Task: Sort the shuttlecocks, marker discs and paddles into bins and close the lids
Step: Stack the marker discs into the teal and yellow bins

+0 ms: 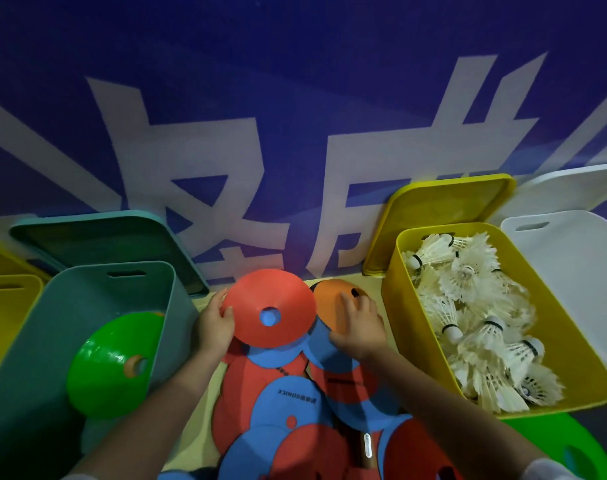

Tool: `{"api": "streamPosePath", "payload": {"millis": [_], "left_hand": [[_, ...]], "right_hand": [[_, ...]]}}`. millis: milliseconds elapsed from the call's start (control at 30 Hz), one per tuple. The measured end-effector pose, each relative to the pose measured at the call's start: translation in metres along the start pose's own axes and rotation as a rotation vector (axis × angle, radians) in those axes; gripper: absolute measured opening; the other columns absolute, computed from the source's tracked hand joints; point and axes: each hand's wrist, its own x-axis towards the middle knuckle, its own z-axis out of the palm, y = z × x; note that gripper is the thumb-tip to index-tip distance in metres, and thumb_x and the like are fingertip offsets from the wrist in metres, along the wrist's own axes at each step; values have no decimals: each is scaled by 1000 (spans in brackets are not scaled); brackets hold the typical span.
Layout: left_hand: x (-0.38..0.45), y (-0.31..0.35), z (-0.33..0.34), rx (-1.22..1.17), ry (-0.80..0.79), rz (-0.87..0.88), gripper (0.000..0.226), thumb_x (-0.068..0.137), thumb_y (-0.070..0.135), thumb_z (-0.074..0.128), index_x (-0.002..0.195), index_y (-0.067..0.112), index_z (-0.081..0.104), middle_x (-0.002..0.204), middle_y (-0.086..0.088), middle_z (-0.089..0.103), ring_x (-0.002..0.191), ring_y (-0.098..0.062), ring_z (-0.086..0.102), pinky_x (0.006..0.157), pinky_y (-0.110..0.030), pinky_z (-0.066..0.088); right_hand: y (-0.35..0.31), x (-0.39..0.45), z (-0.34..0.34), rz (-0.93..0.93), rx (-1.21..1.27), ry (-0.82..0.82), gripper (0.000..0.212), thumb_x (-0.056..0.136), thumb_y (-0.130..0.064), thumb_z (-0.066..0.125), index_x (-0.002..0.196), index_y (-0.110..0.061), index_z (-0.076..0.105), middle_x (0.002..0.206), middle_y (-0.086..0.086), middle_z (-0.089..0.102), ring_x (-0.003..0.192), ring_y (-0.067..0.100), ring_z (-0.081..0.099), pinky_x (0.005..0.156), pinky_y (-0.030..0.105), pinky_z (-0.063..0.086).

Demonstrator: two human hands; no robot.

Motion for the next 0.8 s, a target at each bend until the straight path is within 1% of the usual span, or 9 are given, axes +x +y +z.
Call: {"api": "streamPosePath", "payload": {"millis": [67,167,300,400,533,600,667,733,800], "left_hand": [[-8,4,-12,-100,19,-3,39,90,3,50,127,14,56,119,-13,64,110,-29,60,95,-44,48],[-20,11,-34,-190,33,7,37,92,3,49,127,12,55,122,-14,63,113,-28,59,99,-45,46],[-45,29,-66,-273,64,57,38,92,-1,49,127,9,55,123,-12,61,112,-26,58,101,-42,45],[-67,37,-88,-325,87,96,37,92,-3,48,127,8,55,121,-12,61,109,-25,57,98,-40,44],[-91,40,-115,-375,106,137,35,93,-2,49,123,12,57,110,-9,62,98,-21,57,88,-35,44],[-99,43,-128,-390,114,146,35,93,-1,48,123,14,58,105,-8,61,93,-21,56,84,-32,44],[-102,42,-139,-384,127,147,35,94,1,48,124,14,58,104,-8,60,92,-20,56,81,-30,43],[-103,38,-153,-378,137,151,34,94,3,49,125,15,58,106,-8,60,94,-20,57,80,-30,43],[-101,32,-166,-377,147,148,34,95,4,48,126,16,57,110,-9,60,96,-21,57,79,-30,42]], "right_hand": [[-3,-16,-13,-37,129,86,79,74,-54,49,144,-21,29,137,15,37,126,33,36,101,41,38],[-11,-42,-33,-65,344,223,64,85,-48,44,143,-21,35,132,14,44,122,30,44,101,37,37],[-23,-72,-51,-105,416,311,82,78,-64,19,140,-17,41,133,15,47,123,29,44,101,33,34],[-28,-86,-53,-106,449,396,76,83,-60,22,140,-14,43,132,15,49,124,28,44,102,35,34],[-37,-99,-61,-142,489,497,59,94,-48,26,136,-13,47,131,9,52,122,23,45,99,33,36],[-45,-103,-69,-182,496,503,50,98,-43,25,126,-16,56,123,3,58,115,14,50,88,23,40],[-51,-104,-71,-200,495,479,35,102,-34,32,109,-20,63,103,-4,64,92,0,57,68,13,39],[-61,-107,-69,-190,514,486,21,100,-23,43,102,-19,64,92,0,68,82,10,63,62,21,38],[-73,-114,-64,-177,547,478,18,98,-18,49,110,-13,62,97,5,69,89,21,64,66,25,36]]}}
